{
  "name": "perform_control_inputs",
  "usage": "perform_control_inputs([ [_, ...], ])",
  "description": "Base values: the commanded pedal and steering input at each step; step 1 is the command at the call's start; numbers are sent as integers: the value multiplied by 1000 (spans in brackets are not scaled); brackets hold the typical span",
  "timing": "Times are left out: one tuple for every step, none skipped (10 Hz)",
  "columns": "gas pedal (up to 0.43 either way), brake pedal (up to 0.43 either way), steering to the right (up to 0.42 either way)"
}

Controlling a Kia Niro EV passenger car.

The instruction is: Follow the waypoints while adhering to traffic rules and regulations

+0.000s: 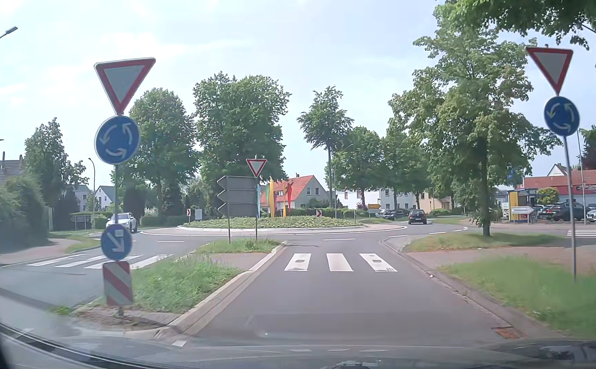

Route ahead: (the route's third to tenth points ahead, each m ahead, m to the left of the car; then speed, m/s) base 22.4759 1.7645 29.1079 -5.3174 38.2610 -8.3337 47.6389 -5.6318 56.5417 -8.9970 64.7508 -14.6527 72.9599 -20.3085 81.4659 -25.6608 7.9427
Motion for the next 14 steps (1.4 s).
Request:
perform_control_inputs([
  [0, 0, 16],
  [0, 0, 16],
  [0, 0, 16],
  [0, 0, 16],
  [0, 0, 15],
  [0, 0, 15],
  [0, 0, 15],
  [0, 0, 15],
  [0, 0, 14],
  [0, 0, 14],
  [0, 0, 15],
  [0, 0, 15],
  [0, 0, 14],
  [0, 0, 14],
])
